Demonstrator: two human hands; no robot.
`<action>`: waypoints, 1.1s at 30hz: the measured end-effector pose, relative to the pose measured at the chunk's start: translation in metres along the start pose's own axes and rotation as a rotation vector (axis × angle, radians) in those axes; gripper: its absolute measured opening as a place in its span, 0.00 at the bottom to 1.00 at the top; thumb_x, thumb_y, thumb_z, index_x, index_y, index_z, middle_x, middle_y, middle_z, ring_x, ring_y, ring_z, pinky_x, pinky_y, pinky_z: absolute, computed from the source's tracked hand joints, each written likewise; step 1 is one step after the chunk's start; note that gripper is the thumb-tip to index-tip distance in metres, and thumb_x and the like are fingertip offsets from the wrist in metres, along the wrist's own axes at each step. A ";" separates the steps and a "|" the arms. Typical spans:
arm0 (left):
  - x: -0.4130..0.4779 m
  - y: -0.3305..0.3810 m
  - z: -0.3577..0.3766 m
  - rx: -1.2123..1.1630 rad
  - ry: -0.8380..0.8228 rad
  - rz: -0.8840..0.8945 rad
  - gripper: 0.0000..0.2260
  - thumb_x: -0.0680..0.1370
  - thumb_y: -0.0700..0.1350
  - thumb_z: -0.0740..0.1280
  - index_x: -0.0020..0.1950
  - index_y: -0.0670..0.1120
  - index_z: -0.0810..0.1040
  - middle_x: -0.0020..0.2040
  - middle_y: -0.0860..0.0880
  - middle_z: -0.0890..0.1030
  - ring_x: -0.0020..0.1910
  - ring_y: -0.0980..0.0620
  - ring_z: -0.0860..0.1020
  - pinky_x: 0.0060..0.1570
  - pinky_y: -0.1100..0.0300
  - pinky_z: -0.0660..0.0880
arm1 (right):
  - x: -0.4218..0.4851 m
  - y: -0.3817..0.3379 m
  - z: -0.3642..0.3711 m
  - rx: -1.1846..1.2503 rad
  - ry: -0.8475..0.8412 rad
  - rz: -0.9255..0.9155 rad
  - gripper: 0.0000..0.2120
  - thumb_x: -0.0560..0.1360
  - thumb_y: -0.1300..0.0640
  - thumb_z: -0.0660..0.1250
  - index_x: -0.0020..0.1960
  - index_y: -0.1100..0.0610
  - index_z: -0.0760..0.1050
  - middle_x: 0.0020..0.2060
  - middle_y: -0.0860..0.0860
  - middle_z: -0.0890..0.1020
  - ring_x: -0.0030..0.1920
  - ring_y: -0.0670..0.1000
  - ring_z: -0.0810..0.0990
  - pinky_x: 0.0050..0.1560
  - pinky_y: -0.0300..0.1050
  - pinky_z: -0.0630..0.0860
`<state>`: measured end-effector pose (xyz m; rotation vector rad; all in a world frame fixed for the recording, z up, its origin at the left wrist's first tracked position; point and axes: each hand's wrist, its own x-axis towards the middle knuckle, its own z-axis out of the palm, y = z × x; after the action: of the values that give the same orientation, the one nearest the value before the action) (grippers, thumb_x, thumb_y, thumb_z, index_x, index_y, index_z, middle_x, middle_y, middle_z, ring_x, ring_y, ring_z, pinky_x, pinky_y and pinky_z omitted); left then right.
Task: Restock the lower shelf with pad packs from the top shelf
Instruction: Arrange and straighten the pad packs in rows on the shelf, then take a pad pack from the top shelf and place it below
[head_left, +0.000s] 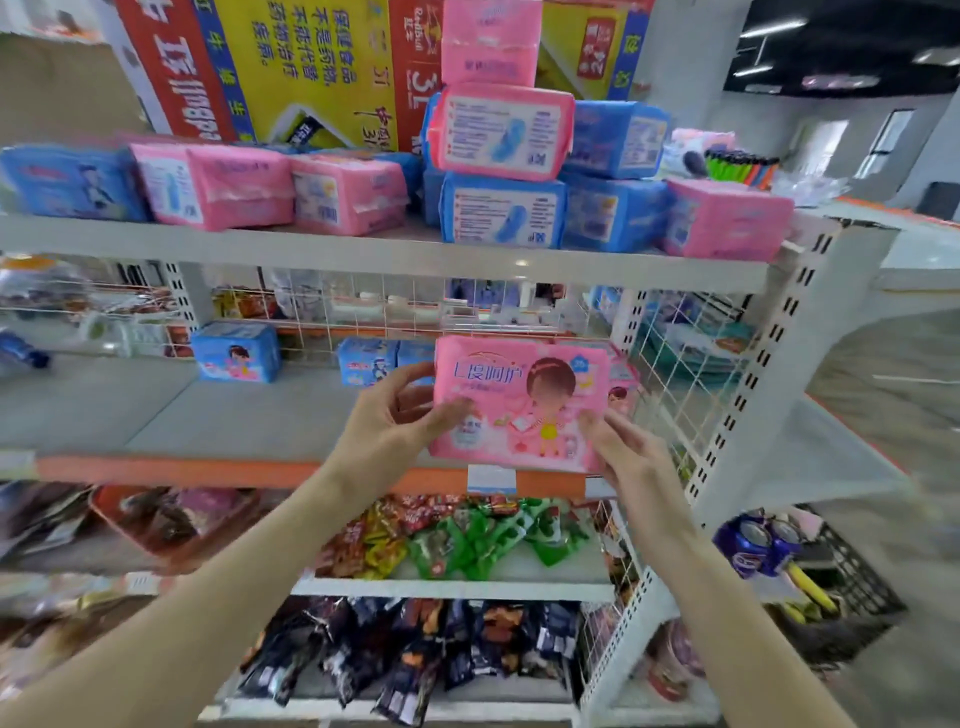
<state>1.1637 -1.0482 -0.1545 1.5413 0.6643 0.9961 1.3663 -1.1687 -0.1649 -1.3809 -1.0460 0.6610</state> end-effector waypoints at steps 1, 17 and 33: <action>-0.005 -0.011 -0.001 0.035 -0.007 -0.035 0.23 0.72 0.48 0.73 0.66 0.44 0.76 0.50 0.50 0.87 0.45 0.55 0.85 0.42 0.64 0.79 | -0.004 0.011 0.004 -0.028 0.000 0.037 0.25 0.76 0.38 0.64 0.41 0.62 0.77 0.37 0.52 0.82 0.45 0.43 0.83 0.60 0.50 0.71; 0.058 -0.108 -0.041 0.377 -0.154 -0.316 0.28 0.80 0.61 0.62 0.43 0.36 0.81 0.34 0.46 0.85 0.33 0.49 0.84 0.37 0.54 0.80 | 0.042 0.066 0.047 -0.067 0.196 0.473 0.24 0.74 0.40 0.69 0.43 0.63 0.82 0.34 0.55 0.86 0.38 0.51 0.86 0.39 0.41 0.80; 0.163 -0.182 -0.012 0.297 -0.318 -0.179 0.24 0.67 0.64 0.70 0.59 0.53 0.78 0.49 0.55 0.86 0.50 0.49 0.84 0.54 0.43 0.79 | 0.121 0.122 0.028 -0.309 0.119 0.259 0.12 0.81 0.56 0.64 0.38 0.50 0.75 0.34 0.46 0.84 0.46 0.49 0.85 0.48 0.32 0.75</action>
<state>1.2515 -0.8663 -0.2929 1.8135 0.7303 0.5170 1.4173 -1.0334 -0.2627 -1.8236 -0.9078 0.6119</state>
